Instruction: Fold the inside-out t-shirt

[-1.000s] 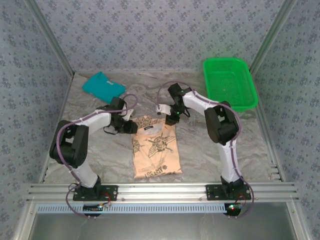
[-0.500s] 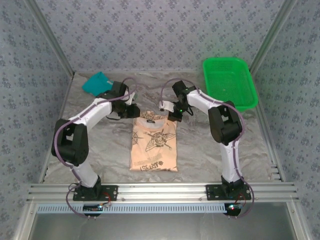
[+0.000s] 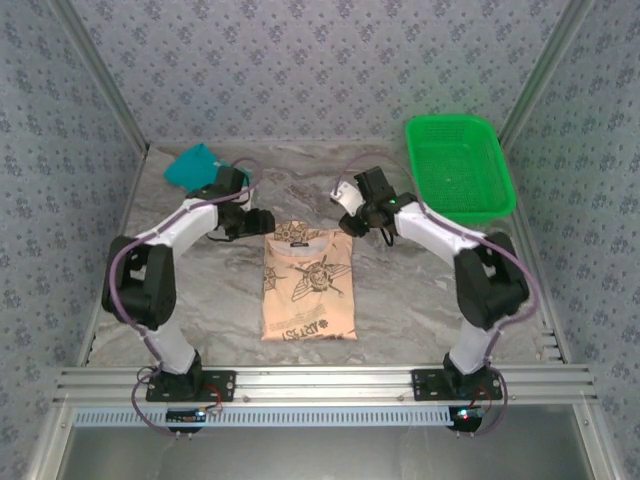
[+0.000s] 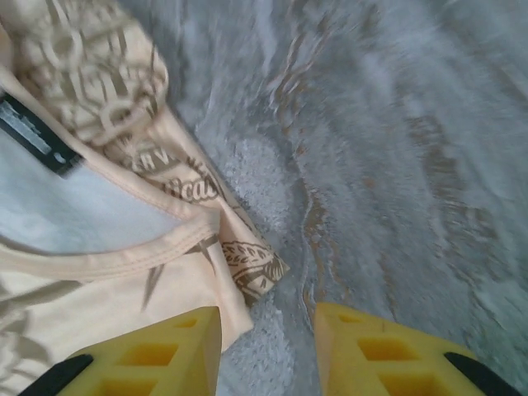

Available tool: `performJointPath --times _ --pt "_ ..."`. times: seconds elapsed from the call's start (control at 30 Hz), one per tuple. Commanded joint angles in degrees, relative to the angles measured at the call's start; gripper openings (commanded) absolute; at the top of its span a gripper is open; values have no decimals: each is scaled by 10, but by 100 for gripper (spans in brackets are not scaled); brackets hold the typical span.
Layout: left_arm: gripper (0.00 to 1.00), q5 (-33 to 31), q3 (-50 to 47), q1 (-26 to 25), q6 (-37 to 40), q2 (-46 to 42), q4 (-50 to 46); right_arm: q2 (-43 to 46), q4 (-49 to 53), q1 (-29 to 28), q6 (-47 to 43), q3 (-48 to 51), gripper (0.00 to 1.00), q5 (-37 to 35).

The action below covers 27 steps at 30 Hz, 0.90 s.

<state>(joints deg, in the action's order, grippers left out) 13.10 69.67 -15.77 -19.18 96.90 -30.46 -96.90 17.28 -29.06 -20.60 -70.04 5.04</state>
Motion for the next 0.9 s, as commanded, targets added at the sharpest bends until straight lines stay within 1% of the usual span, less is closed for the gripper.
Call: performJointPath --times 0.0,0.07,0.1,0.13,0.2,0.23,0.27,0.3,0.33,0.37,0.43,0.47,0.53,0.63,0.7,0.83,0.87 --pt "70 12 -4 14 5 -18 29 80 -59 -5 125 73 38 -78" --pt "69 19 -22 18 -46 -15 50 128 -85 -13 134 115 52 -134" --pt "69 35 -29 19 -59 -14 55 143 -89 -11 136 124 64 -135" --pt "69 46 -36 18 -61 -13 58 154 -82 -5 147 125 99 -121" --pt "70 49 -54 14 -52 -15 69 151 -42 13 212 108 100 -90" --pt "70 63 -61 15 -37 -13 76 135 -16 31 225 91 100 -43" --pt "70 72 -60 14 -24 -5 72 108 9 48 206 68 100 27" --pt "70 80 -54 14 -12 5 63 82 30 60 190 46 94 84" --pt "70 88 -49 14 -3 16 57 48 55 71 175 24 89 122" --pt "70 97 -49 13 2 26 59 17 74 75 161 -9 86 138" --pt "71 117 -44 11 10 43 58 -23 80 74 117 -25 88 162" --pt "72 126 -39 9 15 53 52 -47 91 72 104 -40 88 162" --pt "72 131 -31 7 23 73 47 -91 125 73 91 -77 87 181" --pt "73 139 -16 3 36 103 46 -143 150 71 78 -120 86 204" --pt "73 147 -2 1 37 121 49 -178 190 67 63 -159 84 209" --pt "74 136 31 1 36 155 37 -241 227 57 46 -219 84 202" --pt "74 127 43 0 37 167 28 -258 230 56 47 -232 82 202"
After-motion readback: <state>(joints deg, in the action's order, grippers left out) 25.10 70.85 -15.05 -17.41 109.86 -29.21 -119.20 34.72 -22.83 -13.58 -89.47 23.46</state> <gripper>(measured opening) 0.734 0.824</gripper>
